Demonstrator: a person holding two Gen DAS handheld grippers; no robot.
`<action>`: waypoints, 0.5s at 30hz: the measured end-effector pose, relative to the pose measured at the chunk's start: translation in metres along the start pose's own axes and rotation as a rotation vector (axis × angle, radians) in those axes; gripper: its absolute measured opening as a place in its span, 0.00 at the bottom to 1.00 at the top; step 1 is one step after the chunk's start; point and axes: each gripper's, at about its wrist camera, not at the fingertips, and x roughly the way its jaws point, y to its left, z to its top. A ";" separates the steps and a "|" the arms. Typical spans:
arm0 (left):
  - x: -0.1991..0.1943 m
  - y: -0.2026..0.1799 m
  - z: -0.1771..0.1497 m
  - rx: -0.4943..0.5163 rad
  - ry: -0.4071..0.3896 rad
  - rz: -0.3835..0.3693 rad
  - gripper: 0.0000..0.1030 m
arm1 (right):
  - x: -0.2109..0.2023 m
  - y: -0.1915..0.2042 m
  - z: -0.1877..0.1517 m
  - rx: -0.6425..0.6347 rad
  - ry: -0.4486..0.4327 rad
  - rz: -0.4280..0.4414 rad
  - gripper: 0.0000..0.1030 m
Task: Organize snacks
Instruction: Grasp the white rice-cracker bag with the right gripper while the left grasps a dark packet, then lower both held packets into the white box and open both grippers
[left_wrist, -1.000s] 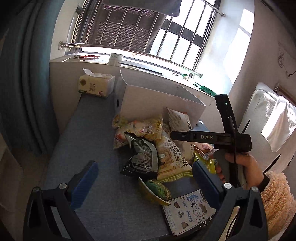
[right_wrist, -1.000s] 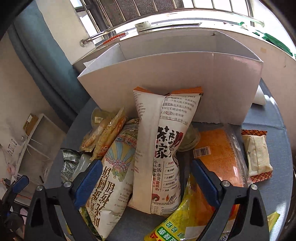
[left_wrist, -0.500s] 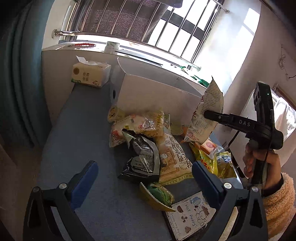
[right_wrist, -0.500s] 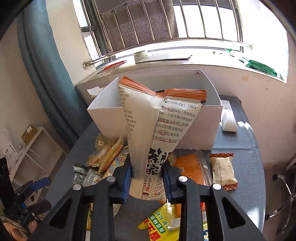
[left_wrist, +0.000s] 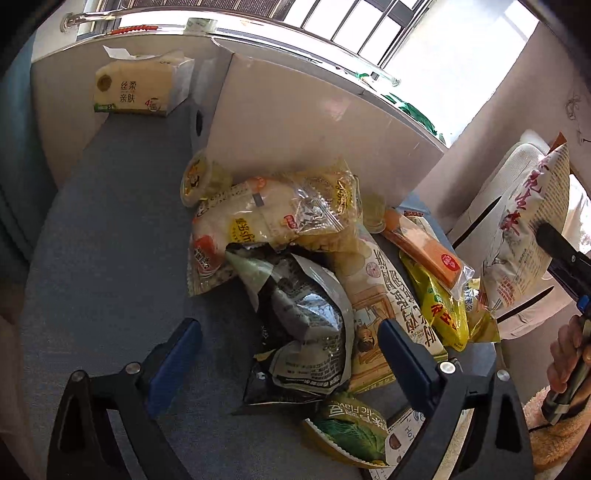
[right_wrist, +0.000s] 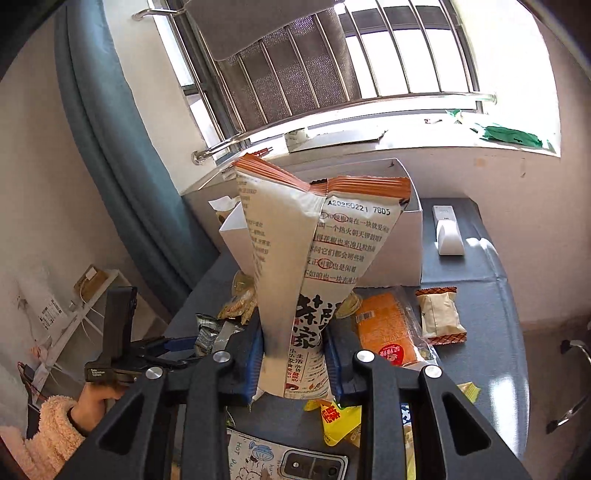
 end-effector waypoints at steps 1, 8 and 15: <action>0.004 0.001 0.000 0.001 0.015 -0.032 0.48 | 0.002 -0.003 -0.004 0.013 0.011 0.012 0.31; -0.018 -0.020 -0.009 0.092 -0.059 0.038 0.38 | 0.005 -0.013 -0.015 0.042 0.035 0.029 0.31; -0.079 -0.029 0.006 0.111 -0.222 0.037 0.38 | 0.010 -0.018 -0.001 0.070 0.017 0.074 0.31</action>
